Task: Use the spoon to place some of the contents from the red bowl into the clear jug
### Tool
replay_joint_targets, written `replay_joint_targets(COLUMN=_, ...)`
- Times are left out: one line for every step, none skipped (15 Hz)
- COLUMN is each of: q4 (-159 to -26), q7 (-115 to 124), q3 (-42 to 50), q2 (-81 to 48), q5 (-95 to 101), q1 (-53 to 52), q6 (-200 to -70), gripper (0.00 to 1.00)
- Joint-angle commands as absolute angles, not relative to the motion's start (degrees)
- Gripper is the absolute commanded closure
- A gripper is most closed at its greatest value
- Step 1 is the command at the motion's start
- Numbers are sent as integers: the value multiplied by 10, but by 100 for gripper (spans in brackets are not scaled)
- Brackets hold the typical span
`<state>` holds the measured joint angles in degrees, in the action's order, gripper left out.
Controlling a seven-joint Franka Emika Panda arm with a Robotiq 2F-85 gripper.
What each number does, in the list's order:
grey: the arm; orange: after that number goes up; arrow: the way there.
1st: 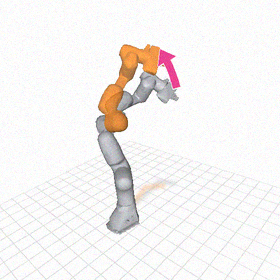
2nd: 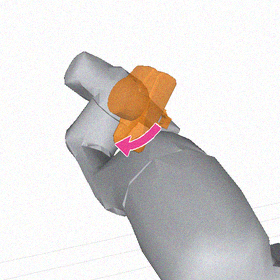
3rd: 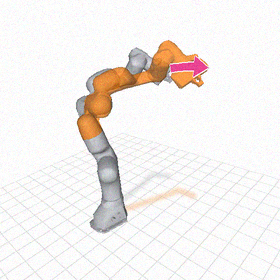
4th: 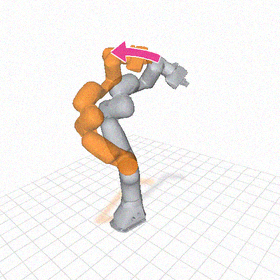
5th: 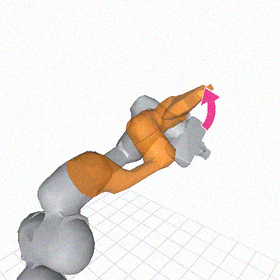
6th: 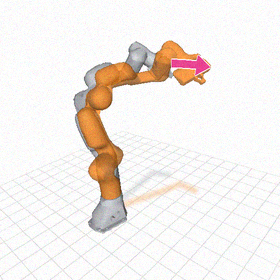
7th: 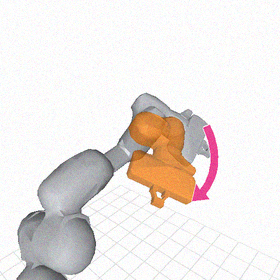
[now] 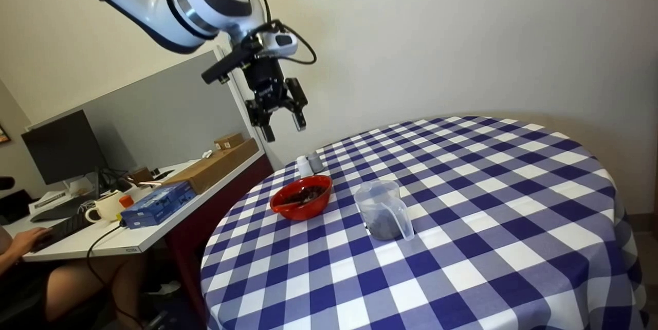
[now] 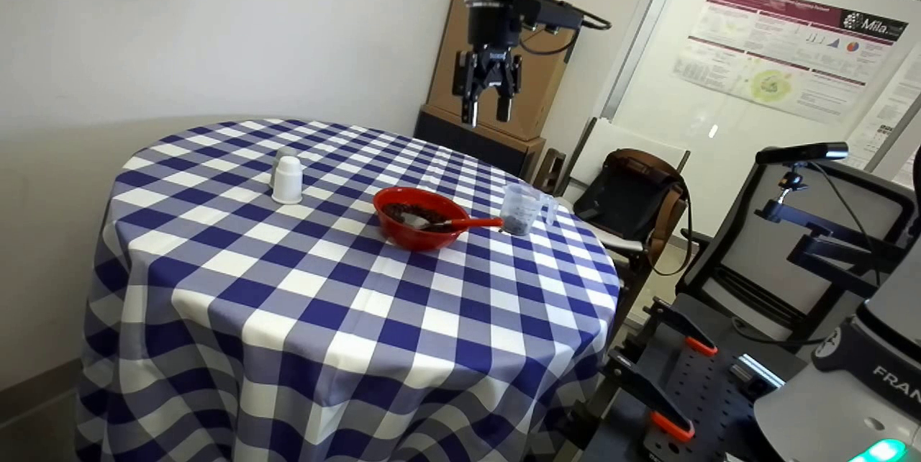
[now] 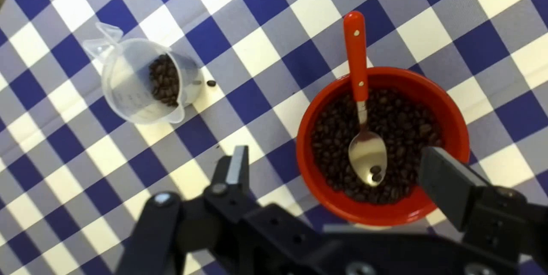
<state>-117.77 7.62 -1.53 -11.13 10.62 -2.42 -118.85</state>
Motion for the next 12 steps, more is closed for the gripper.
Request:
replay_joint_targets(q4=-1256, q7=72, q3=0, q2=4, q5=102, q1=-9, q6=-1240, gripper=0)
replay_joint_targets(q4=-1270, q7=62, q3=3, q2=29, q5=98, q1=-4, q6=-1243, gripper=0)
replay_joint_targets(q4=-1283, q7=53, q3=4, q2=53, q5=92, q1=0, q6=-1243, gripper=0)
replay_joint_targets(q4=-1296, q7=38, q3=6, q2=77, q5=81, q1=4, q6=-1239, gripper=0)
replay_joint_targets(q4=-1309, q7=24, q3=9, q2=101, q5=68, q1=6, q6=-1231, gripper=0)
replay_joint_targets(q4=-1320, q7=11, q3=12, q2=123, q5=53, q1=8, q6=-1225, gripper=0)
replay_joint_targets(q4=-1326, q7=6, q3=17, q2=145, q5=34, q1=10, q6=-1204, gripper=0)
replay_joint_targets(q4=-1287, q7=33, q3=7, q2=88, q5=67, q1=9, q6=-1213, gripper=0)
replay_joint_targets(q4=-1294, q7=30, q3=8, q2=103, q5=64, q1=10, q6=-1211, gripper=0)
replay_joint_targets(q4=-1295, q7=30, q3=8, q2=107, q5=64, q1=11, q6=-1211, gripper=0)
replay_joint_targets(q4=-1295, q7=30, q3=8, q2=105, q5=64, q1=11, q6=-1211, gripper=0)
replay_joint_targets(q4=-1294, q7=30, q3=7, q2=100, q5=64, q1=10, q6=-1212, gripper=0)
